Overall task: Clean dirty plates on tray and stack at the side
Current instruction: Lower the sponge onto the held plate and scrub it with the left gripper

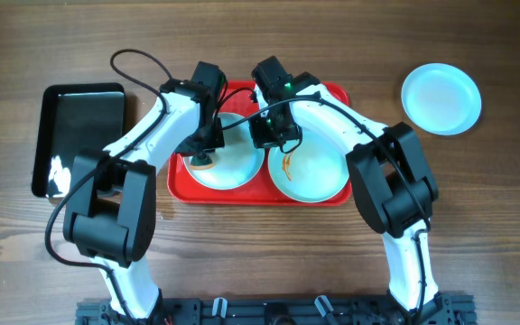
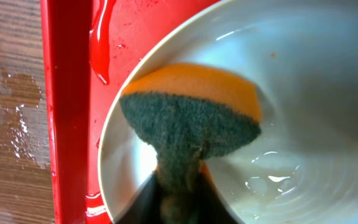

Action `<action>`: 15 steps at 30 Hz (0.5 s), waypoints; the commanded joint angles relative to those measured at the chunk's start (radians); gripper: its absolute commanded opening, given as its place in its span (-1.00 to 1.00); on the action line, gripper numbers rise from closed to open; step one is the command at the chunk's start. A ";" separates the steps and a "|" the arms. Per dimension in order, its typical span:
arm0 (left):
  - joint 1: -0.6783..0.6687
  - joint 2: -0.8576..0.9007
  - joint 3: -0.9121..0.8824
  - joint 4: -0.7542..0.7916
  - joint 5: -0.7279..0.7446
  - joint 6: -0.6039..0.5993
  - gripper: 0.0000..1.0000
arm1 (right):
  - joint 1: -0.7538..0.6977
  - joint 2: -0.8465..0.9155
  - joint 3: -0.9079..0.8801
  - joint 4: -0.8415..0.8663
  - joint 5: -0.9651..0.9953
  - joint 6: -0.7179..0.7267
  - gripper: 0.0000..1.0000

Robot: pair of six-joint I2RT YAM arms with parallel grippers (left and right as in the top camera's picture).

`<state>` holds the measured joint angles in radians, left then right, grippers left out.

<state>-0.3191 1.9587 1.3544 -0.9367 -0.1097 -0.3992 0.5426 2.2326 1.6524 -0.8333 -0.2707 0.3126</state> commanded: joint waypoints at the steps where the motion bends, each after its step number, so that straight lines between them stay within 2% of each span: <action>1: 0.001 -0.019 -0.012 0.020 0.009 -0.002 -0.92 | 0.004 0.037 -0.022 -0.018 0.084 0.005 -0.91; 4: 0.001 -0.020 -0.011 0.029 0.047 -0.002 -0.92 | 0.004 0.037 -0.022 -0.016 0.084 0.005 -0.91; 10: -0.016 -0.037 0.000 0.094 0.287 -0.002 -0.92 | 0.004 0.037 -0.022 -0.014 0.083 0.006 -0.91; 15: -0.044 -0.034 0.000 0.119 0.299 -0.002 -0.92 | 0.004 0.037 -0.022 -0.015 0.084 0.006 -0.91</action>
<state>-0.3347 1.9560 1.3521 -0.8242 0.1116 -0.4019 0.5426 2.2326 1.6524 -0.8330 -0.2718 0.3161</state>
